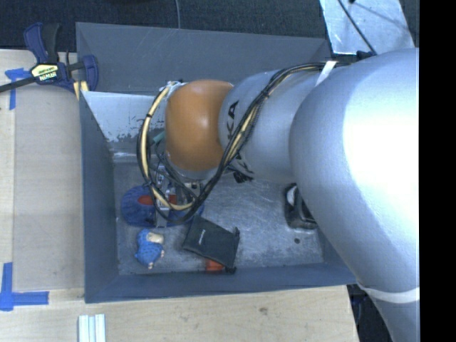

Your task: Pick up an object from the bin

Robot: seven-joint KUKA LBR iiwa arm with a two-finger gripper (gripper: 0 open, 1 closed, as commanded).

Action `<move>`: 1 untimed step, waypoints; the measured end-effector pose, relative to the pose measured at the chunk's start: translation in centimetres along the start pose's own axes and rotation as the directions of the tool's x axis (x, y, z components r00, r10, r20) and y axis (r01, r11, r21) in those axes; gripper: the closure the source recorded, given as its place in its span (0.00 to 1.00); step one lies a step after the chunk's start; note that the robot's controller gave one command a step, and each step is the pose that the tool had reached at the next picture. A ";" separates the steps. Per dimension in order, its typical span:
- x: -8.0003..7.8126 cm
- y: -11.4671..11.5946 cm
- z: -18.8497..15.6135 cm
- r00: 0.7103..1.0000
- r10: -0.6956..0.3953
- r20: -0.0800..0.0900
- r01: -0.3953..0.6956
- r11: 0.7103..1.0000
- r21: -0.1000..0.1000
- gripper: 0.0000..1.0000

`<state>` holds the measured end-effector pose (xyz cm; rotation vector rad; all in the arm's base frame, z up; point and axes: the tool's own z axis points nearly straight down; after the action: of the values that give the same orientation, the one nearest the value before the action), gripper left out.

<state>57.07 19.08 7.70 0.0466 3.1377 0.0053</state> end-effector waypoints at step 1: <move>2.4 0.5 -10.0 0.948 -0.319 0.004 0.319 0.948 0.002 1.00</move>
Offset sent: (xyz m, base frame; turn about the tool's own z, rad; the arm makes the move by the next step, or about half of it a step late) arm -0.0255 0.0052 0.0963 -0.3228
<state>54.69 19.66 17.64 -0.4598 3.0992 0.0027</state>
